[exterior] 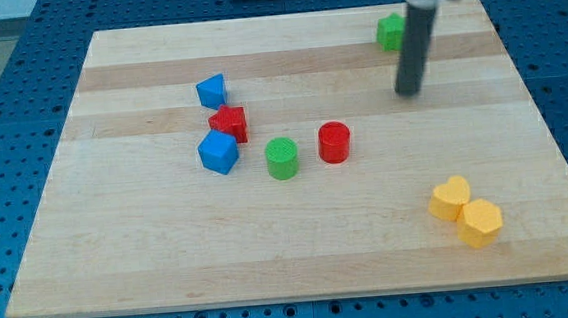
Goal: Push the green circle to the bottom right of the blue cube
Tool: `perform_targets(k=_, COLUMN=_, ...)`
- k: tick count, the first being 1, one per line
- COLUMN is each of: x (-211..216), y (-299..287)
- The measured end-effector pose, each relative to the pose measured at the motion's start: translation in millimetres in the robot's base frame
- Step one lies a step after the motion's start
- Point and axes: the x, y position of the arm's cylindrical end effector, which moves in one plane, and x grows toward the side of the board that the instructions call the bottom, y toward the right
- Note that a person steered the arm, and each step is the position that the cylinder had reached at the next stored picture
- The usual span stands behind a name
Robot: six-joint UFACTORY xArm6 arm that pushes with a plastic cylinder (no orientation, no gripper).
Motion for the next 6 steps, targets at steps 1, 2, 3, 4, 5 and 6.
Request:
perform_targets(k=1, x=51.5, y=-77.2)
perform_targets(k=2, x=56.0, y=-141.3)
perform_targets(k=3, x=19.3, y=-170.9)
perform_targets(k=4, x=1.9, y=-154.8)
perform_targets(k=5, x=20.2, y=-189.7)
perform_targets(k=6, x=45.4, y=-164.0)
